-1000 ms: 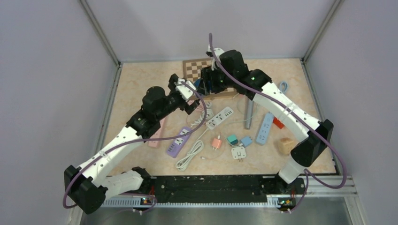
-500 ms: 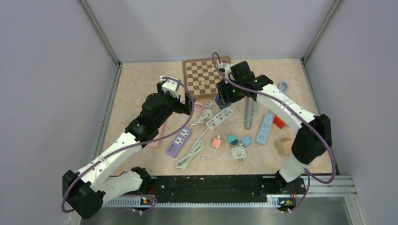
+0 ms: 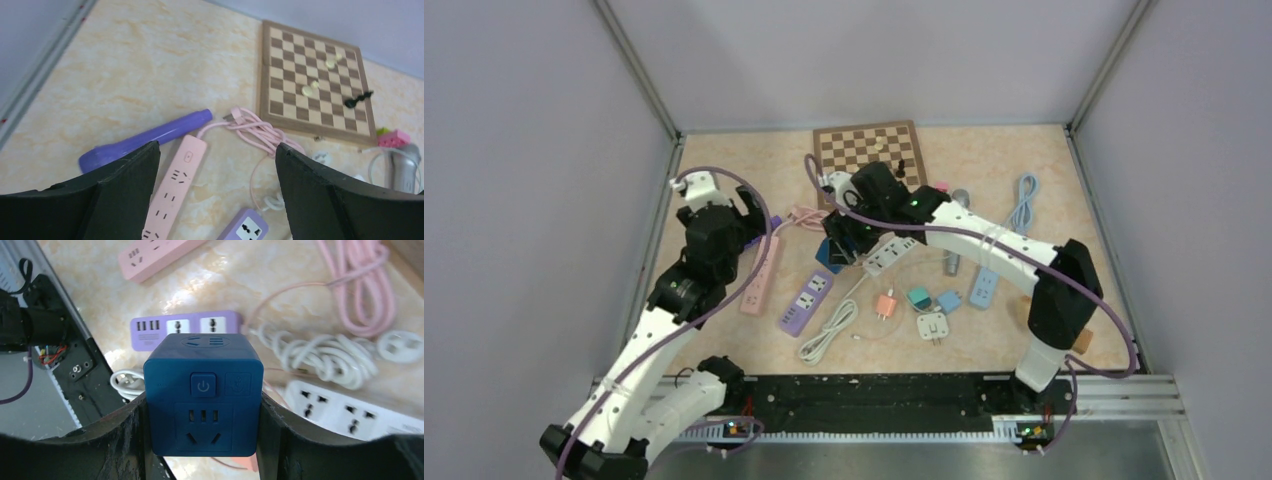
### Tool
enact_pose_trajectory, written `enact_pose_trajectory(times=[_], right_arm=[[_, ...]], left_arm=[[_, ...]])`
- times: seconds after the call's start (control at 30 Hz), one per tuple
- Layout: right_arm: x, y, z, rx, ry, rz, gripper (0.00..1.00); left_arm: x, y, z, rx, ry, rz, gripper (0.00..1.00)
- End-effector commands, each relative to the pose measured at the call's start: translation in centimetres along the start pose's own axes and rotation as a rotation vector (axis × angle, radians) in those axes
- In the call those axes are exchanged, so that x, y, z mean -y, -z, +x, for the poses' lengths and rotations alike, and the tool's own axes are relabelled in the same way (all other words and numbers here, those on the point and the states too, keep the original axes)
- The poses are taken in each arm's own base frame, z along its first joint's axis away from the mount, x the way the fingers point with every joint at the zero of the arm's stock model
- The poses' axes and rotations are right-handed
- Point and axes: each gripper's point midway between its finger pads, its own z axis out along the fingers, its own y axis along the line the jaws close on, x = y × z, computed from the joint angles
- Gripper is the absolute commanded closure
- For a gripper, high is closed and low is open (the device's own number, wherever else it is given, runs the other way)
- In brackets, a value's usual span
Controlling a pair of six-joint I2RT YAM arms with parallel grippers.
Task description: Insert the plug
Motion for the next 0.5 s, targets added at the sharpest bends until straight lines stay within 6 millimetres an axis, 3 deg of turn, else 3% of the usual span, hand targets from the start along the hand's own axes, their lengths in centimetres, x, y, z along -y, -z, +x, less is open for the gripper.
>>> enact_pose_trajectory(times=[0.0,0.23,0.47], right_arm=[[-3.8,-2.2,-2.5,0.049,0.07,-0.093,1.0],[-3.5,-6.4,-1.0,-0.046,0.103,-0.07,1.0],[-3.5,-8.5,0.1,-0.136,0.137,-0.066,1.0]], left_arm=[[-4.5,3.6,-5.0,0.17,0.132,-0.21,0.11],[-6.2,6.5,-6.9,0.263,0.157,-0.219,0.17],[-7.1,8.1,-9.2,0.356,0.106,-0.231,0.21]])
